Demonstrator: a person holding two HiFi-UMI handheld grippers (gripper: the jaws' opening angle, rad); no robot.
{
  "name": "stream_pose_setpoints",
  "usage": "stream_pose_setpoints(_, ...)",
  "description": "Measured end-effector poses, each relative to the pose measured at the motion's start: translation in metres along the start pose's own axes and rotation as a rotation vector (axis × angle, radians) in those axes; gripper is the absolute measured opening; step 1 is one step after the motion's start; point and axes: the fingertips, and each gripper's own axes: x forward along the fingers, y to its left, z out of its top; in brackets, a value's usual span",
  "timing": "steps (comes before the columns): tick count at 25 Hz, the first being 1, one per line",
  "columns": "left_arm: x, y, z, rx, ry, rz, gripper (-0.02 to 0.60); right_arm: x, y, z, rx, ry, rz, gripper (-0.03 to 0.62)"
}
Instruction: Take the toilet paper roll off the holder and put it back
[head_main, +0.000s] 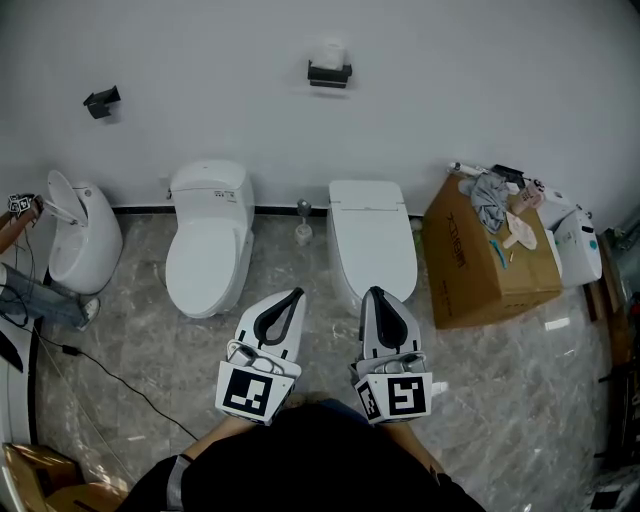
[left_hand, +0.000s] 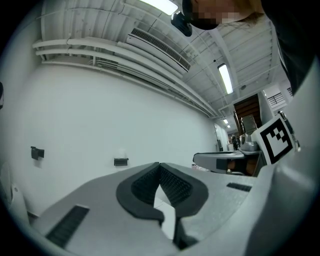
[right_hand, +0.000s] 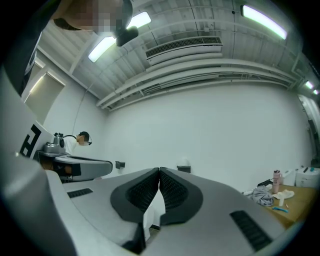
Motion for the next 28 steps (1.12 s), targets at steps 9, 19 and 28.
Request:
stream_pose_setpoints(9, 0.003, 0.011, -0.013, -0.019, 0.012, -0.026, 0.006, 0.008, 0.005, -0.011, 0.008, 0.01, -0.027, 0.023)
stream_pose_setpoints(19, 0.045, 0.04, -0.024, -0.033, 0.007, 0.005, 0.006, 0.055, -0.011, -0.031, 0.01, 0.018, 0.003, 0.023)
stream_pose_setpoints(28, 0.135, 0.08, -0.023, -0.032, -0.006, 0.036, 0.006, 0.145, -0.062, -0.048, 0.009, 0.022, 0.04, 0.023)
